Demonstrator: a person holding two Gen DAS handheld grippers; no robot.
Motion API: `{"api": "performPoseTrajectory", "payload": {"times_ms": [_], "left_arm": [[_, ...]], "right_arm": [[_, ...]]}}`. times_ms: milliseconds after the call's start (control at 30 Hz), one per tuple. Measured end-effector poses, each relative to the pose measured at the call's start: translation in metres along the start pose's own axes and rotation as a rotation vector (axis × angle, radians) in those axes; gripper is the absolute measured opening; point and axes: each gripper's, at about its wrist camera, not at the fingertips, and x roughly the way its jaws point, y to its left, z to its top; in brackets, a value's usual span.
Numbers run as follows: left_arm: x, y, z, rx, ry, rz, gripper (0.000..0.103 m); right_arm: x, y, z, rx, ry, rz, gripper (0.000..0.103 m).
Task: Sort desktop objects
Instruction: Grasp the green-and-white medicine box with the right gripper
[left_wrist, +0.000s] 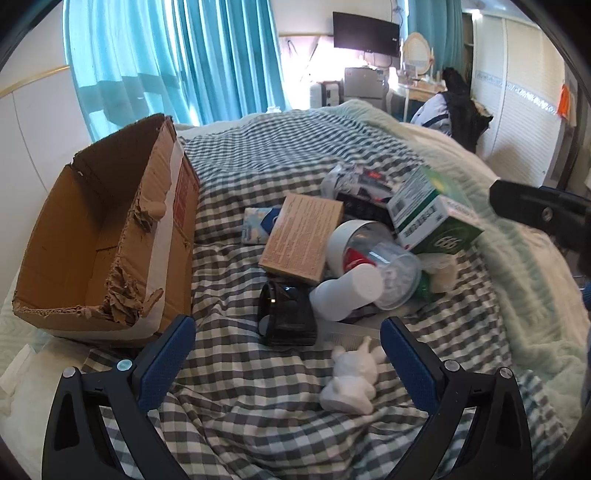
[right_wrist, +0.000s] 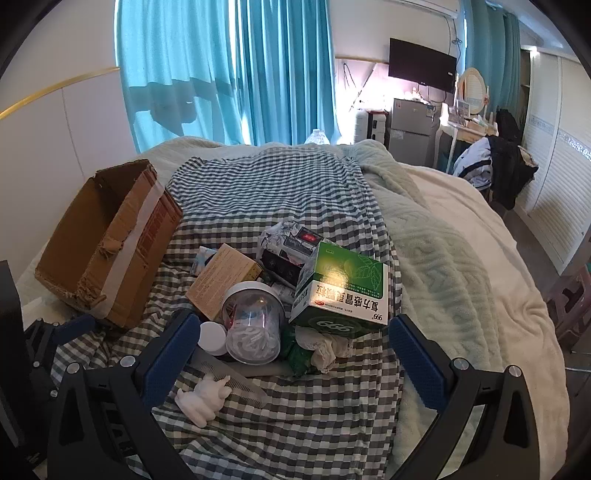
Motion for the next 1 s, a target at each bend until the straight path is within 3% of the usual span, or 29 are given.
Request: {"api": "performPoseTrajectory", "payload": {"times_ms": [233,567,767,900,1000], "left_arm": [[0.048,0.007,0.001,-0.019,0.118,0.013,0.096],[0.084,0.005,0.000,0.003,0.128,0.054,0.096],[0.095,0.003,-0.002,0.025,0.133,0.065,0.096],[0.100,0.005,-0.002,0.014,0.146,0.055,0.096],[0.102,0.003,-0.002,0.022,0.144,0.063,0.096]], "right_arm": [[0.035,-0.015,0.003,0.044,0.038,-0.016,0.103],[0.076,-0.034,-0.002,0.065,0.077,-0.051,0.103],[0.094,-0.045,-0.003,0.077,0.083,-0.030,0.103],[0.105,-0.050,-0.007,0.082,0.073,0.035,0.103],[0.113,-0.055,-0.010,0.105,0.073,0.011,0.103]]}}
